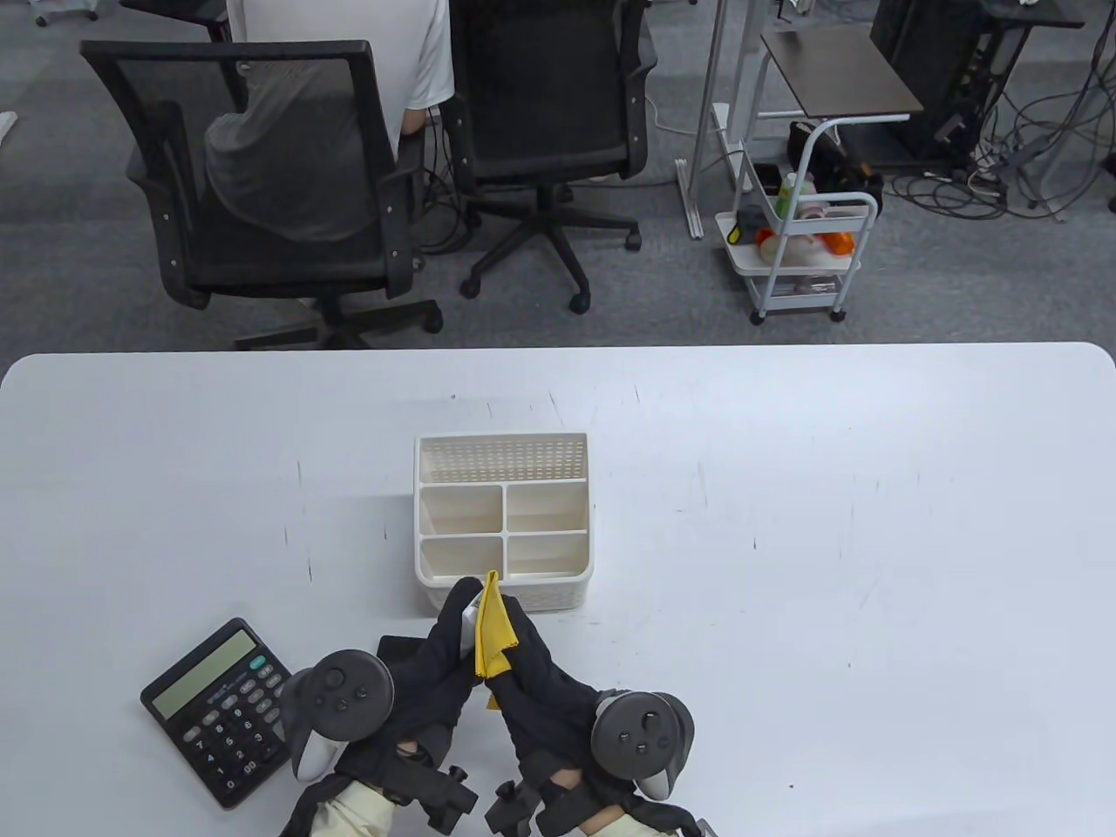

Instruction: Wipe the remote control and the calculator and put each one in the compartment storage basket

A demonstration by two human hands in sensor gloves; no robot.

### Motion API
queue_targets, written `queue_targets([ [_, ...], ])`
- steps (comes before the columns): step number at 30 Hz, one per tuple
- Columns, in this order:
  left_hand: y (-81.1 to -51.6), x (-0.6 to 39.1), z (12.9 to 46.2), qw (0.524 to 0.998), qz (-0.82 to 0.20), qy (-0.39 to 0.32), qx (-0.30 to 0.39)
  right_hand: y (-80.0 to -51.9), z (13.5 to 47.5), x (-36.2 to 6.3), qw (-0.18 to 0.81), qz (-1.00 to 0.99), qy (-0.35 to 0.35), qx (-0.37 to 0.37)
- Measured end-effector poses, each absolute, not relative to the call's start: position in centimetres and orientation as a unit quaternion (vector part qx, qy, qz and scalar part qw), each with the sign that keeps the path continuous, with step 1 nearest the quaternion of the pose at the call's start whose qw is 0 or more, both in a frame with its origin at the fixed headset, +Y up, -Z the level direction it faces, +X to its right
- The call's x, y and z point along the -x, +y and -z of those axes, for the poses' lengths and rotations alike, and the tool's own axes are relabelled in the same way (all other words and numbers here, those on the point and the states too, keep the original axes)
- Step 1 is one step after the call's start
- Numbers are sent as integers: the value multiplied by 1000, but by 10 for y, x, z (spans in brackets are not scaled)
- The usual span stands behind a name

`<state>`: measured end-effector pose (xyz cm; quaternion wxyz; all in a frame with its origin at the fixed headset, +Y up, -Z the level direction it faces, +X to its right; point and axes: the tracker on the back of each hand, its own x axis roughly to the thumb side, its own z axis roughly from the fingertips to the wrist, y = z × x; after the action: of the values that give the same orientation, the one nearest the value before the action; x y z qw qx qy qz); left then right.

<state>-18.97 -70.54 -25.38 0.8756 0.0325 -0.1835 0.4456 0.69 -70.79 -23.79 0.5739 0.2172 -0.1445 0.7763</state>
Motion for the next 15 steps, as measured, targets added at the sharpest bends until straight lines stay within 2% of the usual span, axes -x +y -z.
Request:
queue_targets([
  [7, -701, 186, 254, 858, -458, -231, -11, -712, 245, -16, 624, -748, -122, -192],
  [15, -701, 197, 256, 873, -452, -175, -57, -713, 246, -15, 631, -741, -109, -201],
])
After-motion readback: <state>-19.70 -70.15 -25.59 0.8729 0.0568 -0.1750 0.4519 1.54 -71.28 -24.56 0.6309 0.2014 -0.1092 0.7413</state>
